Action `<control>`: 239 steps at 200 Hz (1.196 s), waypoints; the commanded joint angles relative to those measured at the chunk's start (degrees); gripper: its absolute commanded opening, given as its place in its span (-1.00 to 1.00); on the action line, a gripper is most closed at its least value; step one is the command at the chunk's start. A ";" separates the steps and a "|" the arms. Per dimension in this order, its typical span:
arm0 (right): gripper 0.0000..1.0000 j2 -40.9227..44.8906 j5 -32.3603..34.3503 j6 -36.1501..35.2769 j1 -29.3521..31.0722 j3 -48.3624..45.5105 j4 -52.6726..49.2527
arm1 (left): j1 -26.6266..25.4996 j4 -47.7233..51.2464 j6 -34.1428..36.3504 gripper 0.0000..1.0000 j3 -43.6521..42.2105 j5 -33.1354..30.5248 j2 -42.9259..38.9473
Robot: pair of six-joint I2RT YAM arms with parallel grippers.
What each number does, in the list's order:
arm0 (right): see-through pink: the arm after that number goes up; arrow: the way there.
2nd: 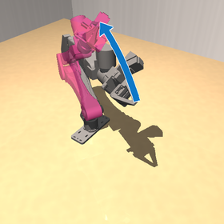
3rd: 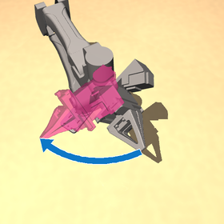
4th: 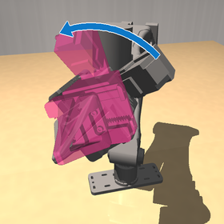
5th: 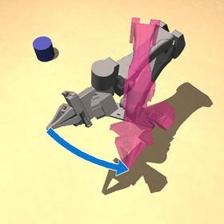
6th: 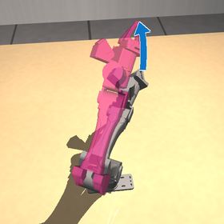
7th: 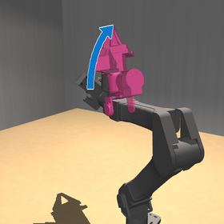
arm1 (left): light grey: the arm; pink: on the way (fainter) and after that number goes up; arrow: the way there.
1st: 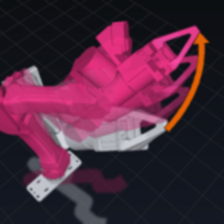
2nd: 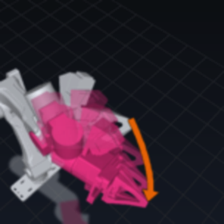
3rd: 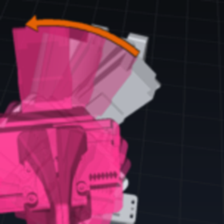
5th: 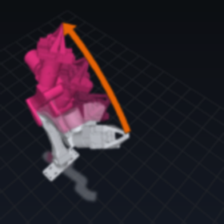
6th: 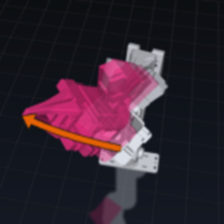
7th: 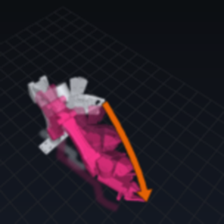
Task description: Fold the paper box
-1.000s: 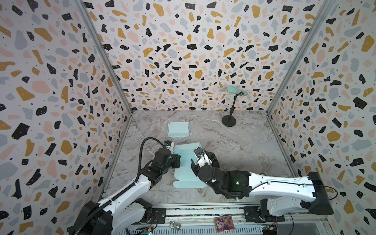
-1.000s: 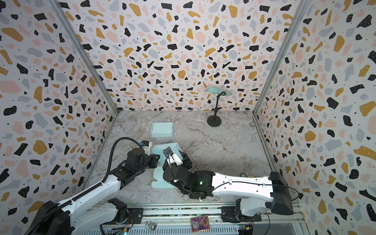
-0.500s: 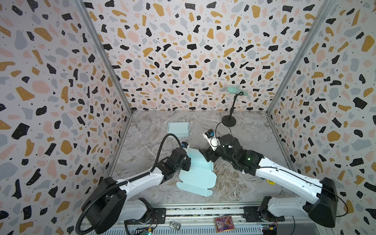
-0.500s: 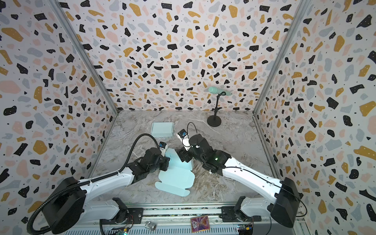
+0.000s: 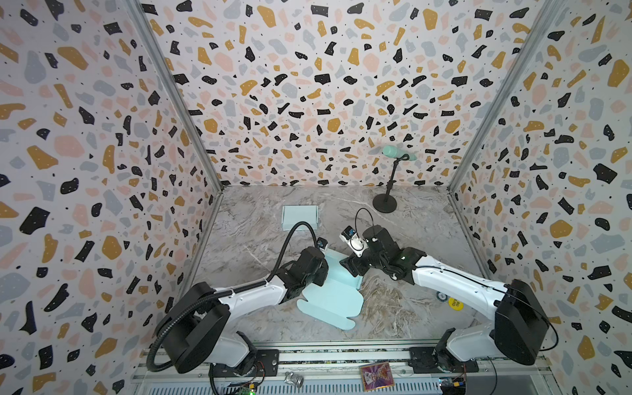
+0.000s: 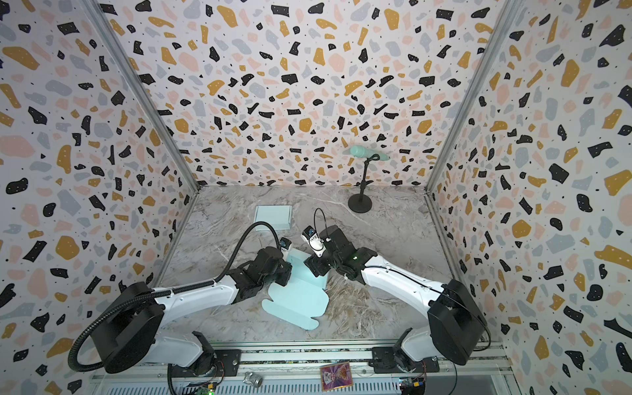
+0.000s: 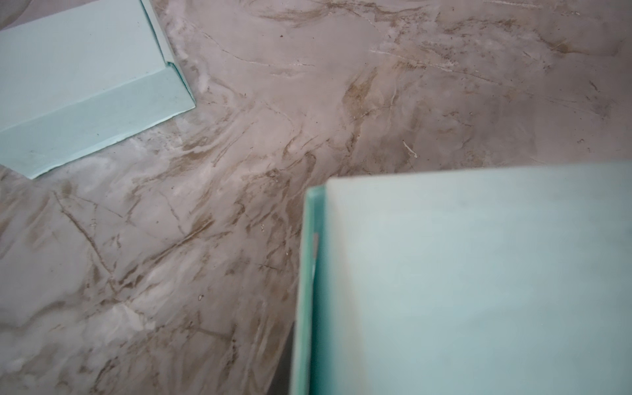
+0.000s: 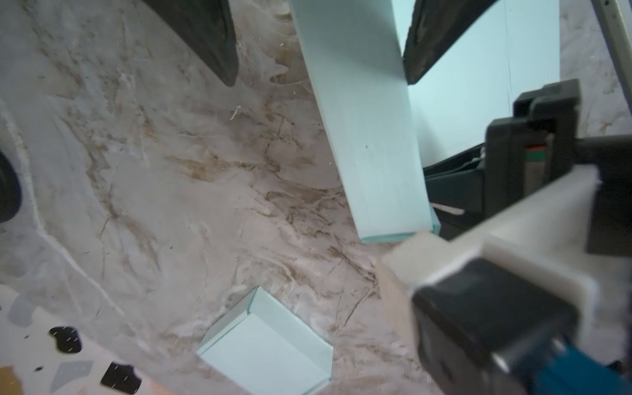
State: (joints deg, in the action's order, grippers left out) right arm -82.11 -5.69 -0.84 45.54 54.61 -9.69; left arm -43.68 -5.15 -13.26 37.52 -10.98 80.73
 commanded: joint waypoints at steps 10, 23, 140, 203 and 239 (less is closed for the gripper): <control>0.49 -0.74 -3.21 1.20 0.08 -0.93 2.84 | -0.40 -3.76 1.65 -0.84 -0.69 -2.63 0.52; 0.48 -1.31 -3.13 1.65 0.08 -1.16 3.49 | -0.35 -4.24 1.82 -0.84 -1.10 -2.72 0.81; 0.33 -5.68 0.23 3.43 0.09 -1.52 3.69 | -0.35 -9.71 0.14 -0.60 -4.63 -2.40 4.88; 0.27 -5.18 1.31 4.05 0.14 -1.46 3.47 | -0.38 -12.22 -0.87 -0.63 -7.09 -2.02 2.59; 0.11 -5.42 -0.32 4.78 0.74 -1.13 3.24 | -0.28 -14.13 -0.14 -0.70 -6.71 -2.68 3.81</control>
State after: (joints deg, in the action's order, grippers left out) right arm -88.33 -5.28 2.48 45.67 53.15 -6.35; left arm -43.79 -15.68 -13.72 30.89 -12.80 84.49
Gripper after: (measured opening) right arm 0.578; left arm 0.155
